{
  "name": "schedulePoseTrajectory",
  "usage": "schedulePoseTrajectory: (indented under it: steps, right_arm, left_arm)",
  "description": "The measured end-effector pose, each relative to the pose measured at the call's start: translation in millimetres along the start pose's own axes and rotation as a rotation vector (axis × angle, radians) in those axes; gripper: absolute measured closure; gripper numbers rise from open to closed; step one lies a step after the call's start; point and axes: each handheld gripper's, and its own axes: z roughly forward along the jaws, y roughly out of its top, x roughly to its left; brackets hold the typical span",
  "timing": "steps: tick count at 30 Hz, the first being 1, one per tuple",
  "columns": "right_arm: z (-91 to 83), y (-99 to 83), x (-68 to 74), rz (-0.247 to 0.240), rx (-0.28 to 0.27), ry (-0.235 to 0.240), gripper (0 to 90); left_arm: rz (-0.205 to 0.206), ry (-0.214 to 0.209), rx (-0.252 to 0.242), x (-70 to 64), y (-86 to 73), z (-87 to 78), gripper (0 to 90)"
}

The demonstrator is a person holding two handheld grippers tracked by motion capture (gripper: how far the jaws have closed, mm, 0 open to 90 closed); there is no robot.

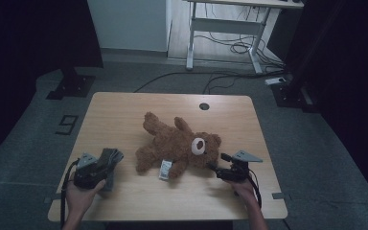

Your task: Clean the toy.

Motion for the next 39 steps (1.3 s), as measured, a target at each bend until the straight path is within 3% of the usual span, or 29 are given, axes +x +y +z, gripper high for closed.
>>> schedulePoseTrajectory:
  steps: [6, 11, 20, 25, 27, 30, 35, 39]
  right_arm:
    - [-6.3, -6.4, -5.6, 0.017, 0.009, -0.019, 21.4]
    - [-7.0, -7.9, -5.8, 0.015, 0.016, -0.02, 21.4]
    - [-6.2, -8.9, -5.3, 0.01, 0.022, -0.014, 21.4]
    - [-7.0, -9.2, -6.0, 0.014, 0.013, -0.036, 21.5]
    - [-7.9, -8.9, -6.5, 0.017, 0.008, -0.04, 21.5]
    - [-8.9, -8.9, -7.2, 0.018, 0.009, -0.041, 21.6]
    - [-7.6, -9.3, -6.0, 0.009, 0.009, -0.041, 21.7]
    - [-8.1, -8.7, -4.7, 0.004, 0.008, -0.04, 21.7]
  left_arm:
    - [-0.036, 0.033, 0.058, 18.5, -18.1, 1.8, 79.4]
    - [-0.036, 0.075, 0.105, 24.8, -28.6, 7.4, 78.5]
    - [-0.074, 0.075, 0.122, 31.9, -39.0, 13.3, 75.0]
    - [-0.066, 0.072, 0.124, 28.9, -35.3, 15.2, 53.0]
    - [-0.045, 0.088, 0.102, 25.6, -33.5, 14.3, 39.5]
    - [0.001, 0.109, 0.042, 17.5, -30.1, 5.7, 28.0]
    - [0.03, 0.08, -0.049, 3.6, -18.9, -10.4, 20.2]
    - [0.053, 0.051, -0.082, -10.3, -9.5, -13.1, 19.3]
